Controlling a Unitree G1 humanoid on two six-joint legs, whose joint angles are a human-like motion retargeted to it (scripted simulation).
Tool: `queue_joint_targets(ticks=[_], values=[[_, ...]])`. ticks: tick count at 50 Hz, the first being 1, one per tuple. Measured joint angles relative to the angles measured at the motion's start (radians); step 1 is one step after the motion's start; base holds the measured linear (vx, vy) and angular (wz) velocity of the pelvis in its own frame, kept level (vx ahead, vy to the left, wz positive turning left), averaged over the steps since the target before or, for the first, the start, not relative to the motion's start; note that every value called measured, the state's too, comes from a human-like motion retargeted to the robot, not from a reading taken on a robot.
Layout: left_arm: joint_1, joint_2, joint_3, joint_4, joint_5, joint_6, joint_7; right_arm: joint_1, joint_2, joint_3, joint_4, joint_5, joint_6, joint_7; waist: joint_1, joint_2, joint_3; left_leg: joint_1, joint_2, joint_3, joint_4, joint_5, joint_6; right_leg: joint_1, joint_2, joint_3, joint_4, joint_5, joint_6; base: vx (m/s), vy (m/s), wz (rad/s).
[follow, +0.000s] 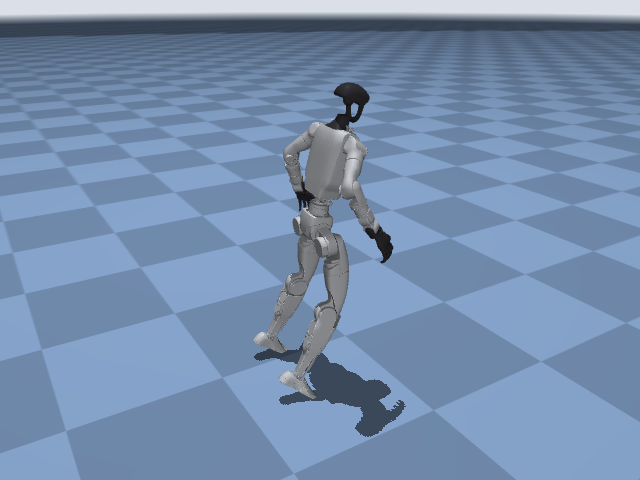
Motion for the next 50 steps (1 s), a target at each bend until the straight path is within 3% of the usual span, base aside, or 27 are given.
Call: queue_joint_targets(ticks=[2, 4, 7, 13, 15, 16, 17, 18, 20, 22, 24, 27, 33, 38, 45, 50], values=[[0.08, -0.01, 0.05, -0.018, 0.004, 0.001, -0.038, 0.06, -0.024, -0.011, -0.01, -0.026, 0.023, 0.055, -0.012, 0.029, -0.028, 0.061, 0.012, -0.058, -0.105, 0.221, -0.103, 0.075, 0.033, 0.056, -0.14, 0.193, -0.006, 0.91, 0.08, 0.25], [0.134, -0.014, 0.089, -0.011, -0.017, 0.002, -0.054, 0.095, -0.035, -0.017, 0.01, -0.048, 0.034, 0.072, -0.012, 0.033, -0.036, 0.082, 0.031, -0.058, -0.129, 0.214, -0.145, 0.082, 0.033, 0.087, -0.153, 0.154, 0.031, 0.81, 0.04, 0.16], [0.167, -0.012, 0.142, 0.044, -0.053, -0.007, -0.052, 0.087, -0.034, -0.025, 0.089, -0.064, 0.039, 0.068, -0.015, 0.02, -0.02, 0.066, 0.061, -0.016, -0.135, 0.071, -0.152, 0.05, 0.002, 0.092, -0.171, 0.035, 0.086, 0.69, 0.04, 0.09], [0.147, 0.009, 0.179, 0.182, -0.087, -0.025, -0.029, 0.055, -0.044, -0.055, 0.207, -0.096, 0.029, 0.055, -0.04, -0.023, 0.053, 0.008, 0.091, 0.117, -0.211, -0.36, -0.186, -0.011, -0.062, 0.113, -0.325, -0.244, 0.288, 0.62, 0.04, 0.3], [0.132, 0.03, 0.17, 0.199, -0.107, -0.026, -0.026, 0.06, -0.06, -0.067, 0.194, -0.092, 0.024, 0.061, -0.053, -0.026, 0.079, -0.012, 0.111, 0.195, -0.237, -0.451, -0.205, -0.037, -0.074, 0.079, -0.351, -0.34, 0.326, 0.56, 0.0, 0.48], [0.105, 0.043, 0.16, 0.204, -0.11, -0.023, -0.027, 0.056, -0.071, -0.077, 0.178, -0.071, 0.024, 0.063, -0.057, -0.025, 0.11, -0.022, 0.109, 0.191, -0.235, -0.434, -0.2, -0.049, -0.079, 0.087, -0.343, -0.332, 0.326, 0.5, 0.01, 0.42], [0.077, 0.054, 0.151, 0.208, -0.11, -0.016, -0.025, 0.048, -0.079, -0.083, 0.166, -0.047, 0.025, 0.058, -0.059, -0.022, 0.146, -0.036, 0.106, 0.17, -0.214, -0.399, -0.176, -0.062, -0.08, 0.103, -0.321, -0.314, 0.299, 0.44, 0.01, 0.32], [0.044, 0.063, 0.143, 0.211, -0.105, -0.002, -0.017, 0.034, -0.082, -0.083, 0.162, -0.015, 0.029, 0.04, -0.058, -0.018, 0.19, -0.058, 0.101, 0.116, -0.157, -0.329, -0.115, -0.074, -0.076, 0.134, -0.272, -0.276, 0.218, 0.38, 0.01, 0.2], [-0.027, 0.064, 0.135, 0.226, -0.099, 0.043, 0.011, -0.022, -0.072, -0.064, 0.203, 0.021, 0.044, -0.018, -0.058, 0.003, 0.299, -0.168, 0.107, 0.011, 0.182, -0.319, 0.031, -0.153, -0.051, 0.191, 0.035, -0.343, -0.02, 0.32, 0.02, 0.03], [-0.097, 0.035, 0.106, 0.258, -0.075, 0.063, 0.036, -0.115, -0.039, -0.01, 0.311, -0.027, 0.068, -0.08, -0.048, 0.023, 0.375, -0.249, 0.138, -0.025, 0.504, -0.469, 0.032, -0.23, -0.034, 0.21, 0.353, -0.502, -0.07, 0.36, 0.03, -0.17], [-0.137, 0.003, 0.049, 0.262, -0.006, 0.055, 0.034, -0.181, -0.006, 0.047, 0.382, -0.105, 0.082, -0.113, -0.039, 0.024, 0.379, -0.224, 0.149, -0.013, 0.542, -0.536, 0.034, -0.222, -0.037, 0.211, 0.407, -0.56, -0.067, 0.39, 0.03, -0.26], [-0.178, -0.021, -0.022, 0.191, 0.123, 0.019, 0.007, -0.246, 0.03, 0.083, 0.365, -0.18, 0.056, -0.138, -0.04, 0.024, 0.345, -0.157, 0.142, 0.01, 0.425, -0.495, 0.032, -0.16, -0.041, 0.202, 0.292, -0.507, -0.053, 0.33, 0.05, -0.03], [-0.133, -0.062, -0.019, 0.075, 0.096, -0.012, 0.055, -0.205, 0.055, 0.019, 0.212, -0.13, 0.022, -0.151, -0.056, 0.007, 0.164, -0.012, 0.105, 0.067, -0.08, -0.272, -0.079, -0.043, -0.075, 0.138, -0.143, -0.266, 0.112, 0.26, 0.04, 0.14], [-0.126, -0.093, -0.028, 0.084, -0.042, -0.008, -0.039, -0.147, 0.043, 0.006, 0.174, -0.009, -0.029, -0.13, -0.027, 0.017, 0.033, 0.028, 0.109, 0.097, -0.23, -0.261, -0.15, -0.031, -0.081, 0.096, -0.238, -0.237, 0.238, 0.22, 0.03, 0.05], [-0.258, -0.136, -0.049, 0.242, 0.015, 0.029, 0.004, -0.242, 0.085, 0.083, 0.353, -0.083, -0.02, -0.189, -0.017, 0.016, -0.008, 0.021, 0.113, 0.071, -0.229, -0.283, -0.14, 0.01, -0.077, 0.066, -0.287, -0.249, 0.236, 0.13, 0.0, 0.18], [-0.242, -0.157, 0.0, 0.193, -0.036, 0.02, 0.025, -0.23, 0.102, 0.078, 0.349, -0.069, -0.028, -0.179, -0.019, 0.015, -0.014, 0.028, 0.111, 0.063, -0.233, -0.294, -0.142, 0.019, -0.082, 0.051, -0.276, -0.267, 0.238, 0.12, 0.0, 0.12]])
